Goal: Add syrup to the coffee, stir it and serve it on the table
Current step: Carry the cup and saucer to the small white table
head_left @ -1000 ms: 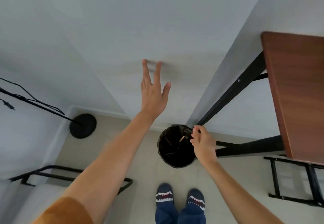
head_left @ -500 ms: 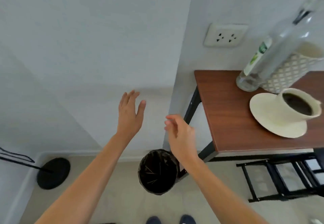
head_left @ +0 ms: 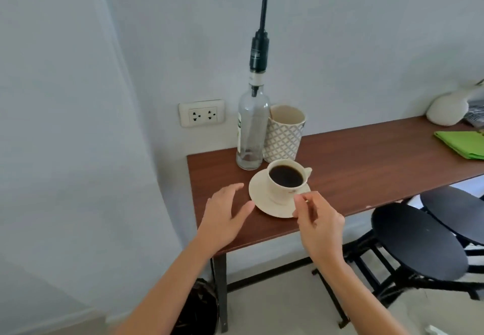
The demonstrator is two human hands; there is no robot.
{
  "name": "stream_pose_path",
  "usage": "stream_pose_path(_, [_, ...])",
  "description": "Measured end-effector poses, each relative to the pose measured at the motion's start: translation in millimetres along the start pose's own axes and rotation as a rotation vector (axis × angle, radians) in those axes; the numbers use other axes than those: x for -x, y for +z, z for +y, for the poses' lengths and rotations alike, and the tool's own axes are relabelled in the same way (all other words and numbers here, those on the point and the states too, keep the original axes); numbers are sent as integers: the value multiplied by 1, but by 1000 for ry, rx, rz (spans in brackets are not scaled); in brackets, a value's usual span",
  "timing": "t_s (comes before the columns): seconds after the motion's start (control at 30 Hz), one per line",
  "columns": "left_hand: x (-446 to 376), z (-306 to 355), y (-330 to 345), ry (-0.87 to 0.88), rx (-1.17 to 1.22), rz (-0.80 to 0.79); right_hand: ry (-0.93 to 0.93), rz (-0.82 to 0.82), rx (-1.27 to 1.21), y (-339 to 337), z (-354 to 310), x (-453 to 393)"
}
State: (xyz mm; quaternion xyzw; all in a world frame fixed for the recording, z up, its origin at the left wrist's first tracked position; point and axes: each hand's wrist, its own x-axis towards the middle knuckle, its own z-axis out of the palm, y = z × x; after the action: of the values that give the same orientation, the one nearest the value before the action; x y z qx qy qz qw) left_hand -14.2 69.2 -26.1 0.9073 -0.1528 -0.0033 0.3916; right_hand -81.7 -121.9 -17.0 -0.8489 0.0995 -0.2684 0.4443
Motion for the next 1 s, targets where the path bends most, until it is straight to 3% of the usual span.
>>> stream_pose_path(0.17, [-12,22,54,-170,-205,-42,84,-132,117,-19,60,-43])
stream_pose_path(0.37, [-16,36,72,-252,-392,-70,1,-345,375,-7,78,-71])
stream_pose_path(0.67, [-3,40,71,-261,-395,-114,44,-375,463,-15,71,-57])
stream_pose_path(0.87, [8,42,67,-218,-381,-168,112,-454,364,-30,67,-40])
stream_pose_path(1.0, [11,42,64,-190,-383,-208,341,-489,-36,-33,67,-28])
